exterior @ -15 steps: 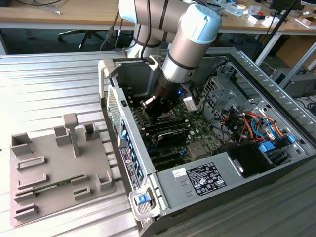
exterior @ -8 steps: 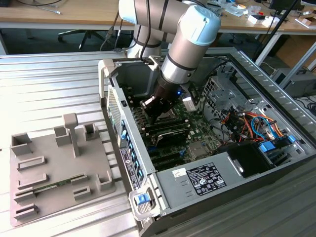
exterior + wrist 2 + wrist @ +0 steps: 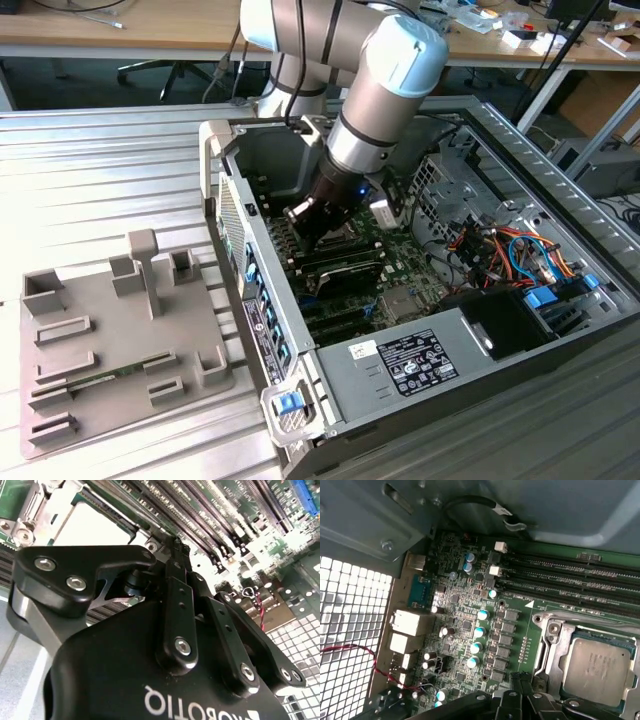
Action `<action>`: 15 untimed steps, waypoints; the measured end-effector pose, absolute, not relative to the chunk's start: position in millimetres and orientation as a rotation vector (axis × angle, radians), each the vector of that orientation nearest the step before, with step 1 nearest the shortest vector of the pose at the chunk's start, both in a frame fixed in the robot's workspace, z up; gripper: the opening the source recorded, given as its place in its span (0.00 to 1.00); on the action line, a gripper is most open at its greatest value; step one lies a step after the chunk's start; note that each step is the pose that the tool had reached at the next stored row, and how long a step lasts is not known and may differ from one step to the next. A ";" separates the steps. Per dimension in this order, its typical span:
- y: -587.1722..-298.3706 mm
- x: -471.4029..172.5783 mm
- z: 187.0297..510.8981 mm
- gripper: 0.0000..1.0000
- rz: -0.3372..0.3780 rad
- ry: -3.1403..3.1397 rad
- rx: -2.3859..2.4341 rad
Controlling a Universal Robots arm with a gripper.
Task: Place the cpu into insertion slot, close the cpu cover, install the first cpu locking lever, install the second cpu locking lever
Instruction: 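Install the second cpu locking lever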
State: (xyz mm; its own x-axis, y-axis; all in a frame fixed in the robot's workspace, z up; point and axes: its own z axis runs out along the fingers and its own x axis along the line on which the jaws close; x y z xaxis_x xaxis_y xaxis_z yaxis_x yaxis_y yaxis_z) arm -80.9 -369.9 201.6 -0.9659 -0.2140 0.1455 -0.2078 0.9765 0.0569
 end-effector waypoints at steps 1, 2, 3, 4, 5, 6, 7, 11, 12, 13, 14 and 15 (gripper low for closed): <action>-370.1 -81.1 202.5 0.11 -0.062 -2.973 0.319; -370.0 -81.1 204.4 0.11 -0.063 -2.973 0.320; -370.0 -81.1 206.6 0.11 -0.063 -2.973 0.320; -370.0 -81.0 208.3 0.11 -0.063 -2.974 0.319; -370.0 -80.3 208.7 0.11 -0.063 -2.974 0.319; -369.9 -75.8 208.9 0.11 -0.064 -2.972 0.319; -370.0 -70.2 208.9 0.11 -0.064 -2.969 0.319; -369.4 -47.2 209.2 0.11 -0.065 -2.960 0.318; -369.4 -44.2 209.7 0.11 -0.065 -2.959 0.318; -369.3 -41.5 210.5 0.11 -0.065 -2.958 0.317; -369.2 -37.2 212.6 0.11 -0.066 -2.956 0.317; -369.2 -32.9 215.7 0.11 -0.067 -2.953 0.317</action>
